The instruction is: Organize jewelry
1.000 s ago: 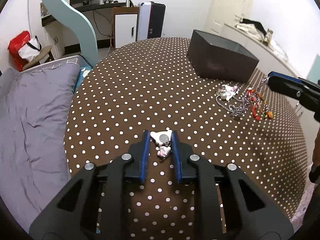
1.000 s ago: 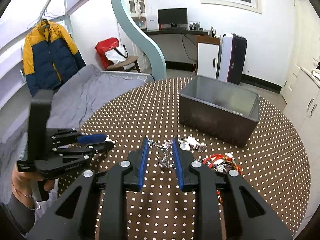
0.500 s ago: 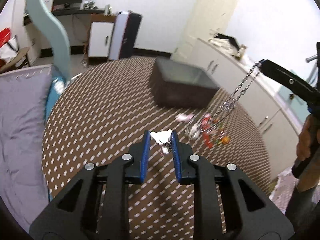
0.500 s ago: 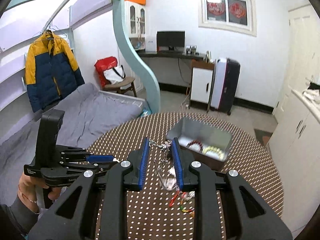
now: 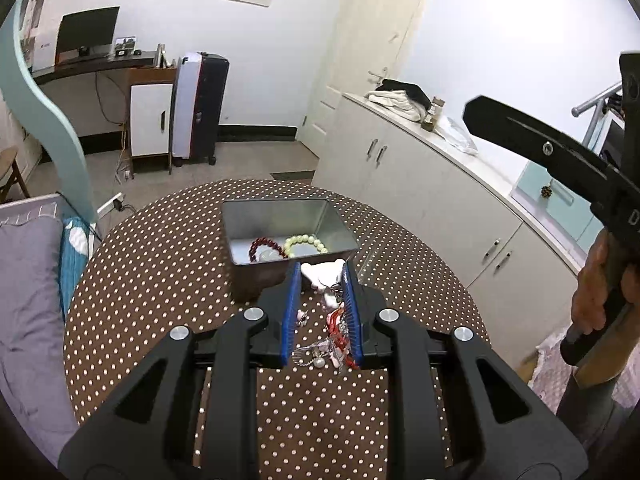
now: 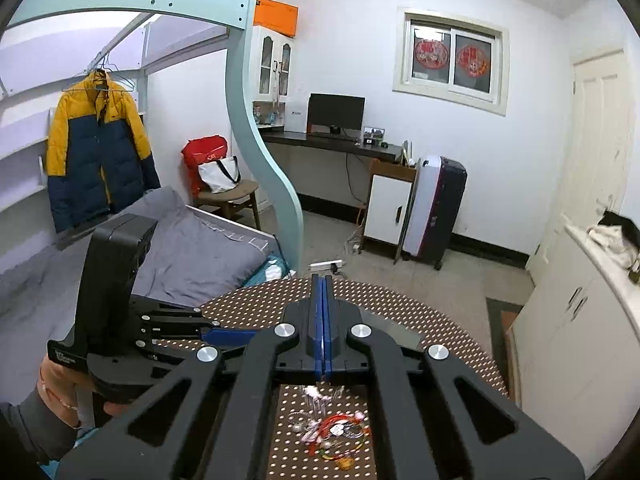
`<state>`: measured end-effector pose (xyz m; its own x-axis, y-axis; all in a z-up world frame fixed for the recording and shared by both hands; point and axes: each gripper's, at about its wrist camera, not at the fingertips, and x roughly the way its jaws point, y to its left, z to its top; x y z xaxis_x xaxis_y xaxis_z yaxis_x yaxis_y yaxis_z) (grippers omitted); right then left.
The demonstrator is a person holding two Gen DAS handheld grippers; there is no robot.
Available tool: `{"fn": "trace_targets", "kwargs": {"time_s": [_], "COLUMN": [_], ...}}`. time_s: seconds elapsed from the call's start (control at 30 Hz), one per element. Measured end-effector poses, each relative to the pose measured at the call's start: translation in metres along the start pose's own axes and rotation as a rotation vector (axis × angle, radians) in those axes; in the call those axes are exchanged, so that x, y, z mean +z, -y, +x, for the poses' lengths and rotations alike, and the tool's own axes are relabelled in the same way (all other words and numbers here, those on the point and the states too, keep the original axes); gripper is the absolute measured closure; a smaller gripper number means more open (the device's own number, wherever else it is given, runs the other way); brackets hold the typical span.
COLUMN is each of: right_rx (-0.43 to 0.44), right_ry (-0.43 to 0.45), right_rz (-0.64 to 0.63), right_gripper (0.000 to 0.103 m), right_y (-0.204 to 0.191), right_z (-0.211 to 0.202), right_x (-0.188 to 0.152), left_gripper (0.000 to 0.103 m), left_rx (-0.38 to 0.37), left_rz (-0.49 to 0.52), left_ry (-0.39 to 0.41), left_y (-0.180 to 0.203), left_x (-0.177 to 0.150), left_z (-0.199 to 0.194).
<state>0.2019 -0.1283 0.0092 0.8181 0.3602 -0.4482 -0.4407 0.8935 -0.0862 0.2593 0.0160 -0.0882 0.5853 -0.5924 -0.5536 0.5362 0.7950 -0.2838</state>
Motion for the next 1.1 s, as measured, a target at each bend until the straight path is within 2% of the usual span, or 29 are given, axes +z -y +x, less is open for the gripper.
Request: {"fn": "trace_targets", "kwargs": {"time_s": [0.1, 0.23, 0.4, 0.47, 0.53, 0.7, 0.83, 0.9, 1.0, 1.1], "right_rx": [0.012, 0.052, 0.086, 0.096, 0.107, 0.101, 0.077, 0.077, 0.012, 0.027], "right_ry": [-0.026, -0.117, -0.32, -0.376, -0.441, -0.49, -0.503, -0.505, -0.525, -0.526], "right_rz": [0.005, 0.063, 0.108, 0.116, 0.121, 0.123, 0.102, 0.105, 0.061, 0.085], "right_gripper": [0.103, 0.103, 0.101, 0.1, 0.095, 0.081, 0.078, 0.073, 0.062, 0.06], "right_y": [0.002, 0.01, 0.009, 0.006, 0.002, -0.002, -0.003, -0.003, -0.004, 0.001], "right_z": [0.007, 0.026, 0.073, 0.089, 0.107, 0.123, 0.132, 0.135, 0.14, 0.141], "right_x": [-0.007, -0.03, -0.084, -0.101, -0.12, -0.136, -0.134, -0.133, -0.133, -0.139], "left_gripper": [0.082, 0.082, 0.082, 0.082, 0.082, 0.082, 0.082, 0.082, 0.082, 0.082], "left_rx": [0.0, 0.019, 0.041, 0.048, 0.048, 0.045, 0.047, 0.045, 0.046, 0.045], "left_rz": [-0.009, -0.026, -0.055, -0.065, -0.071, -0.074, -0.07, -0.072, -0.074, -0.076], "left_ry": [-0.012, -0.035, -0.069, -0.083, -0.093, -0.113, -0.122, -0.125, -0.127, -0.128], "left_y": [-0.002, -0.01, -0.022, -0.026, -0.03, -0.034, -0.034, -0.036, -0.038, -0.039], "left_x": [-0.003, -0.01, -0.027, -0.032, -0.037, -0.043, -0.045, -0.046, -0.047, -0.049], "left_z": [0.005, 0.008, 0.014, 0.017, 0.019, 0.027, 0.031, 0.033, 0.031, 0.031]}}
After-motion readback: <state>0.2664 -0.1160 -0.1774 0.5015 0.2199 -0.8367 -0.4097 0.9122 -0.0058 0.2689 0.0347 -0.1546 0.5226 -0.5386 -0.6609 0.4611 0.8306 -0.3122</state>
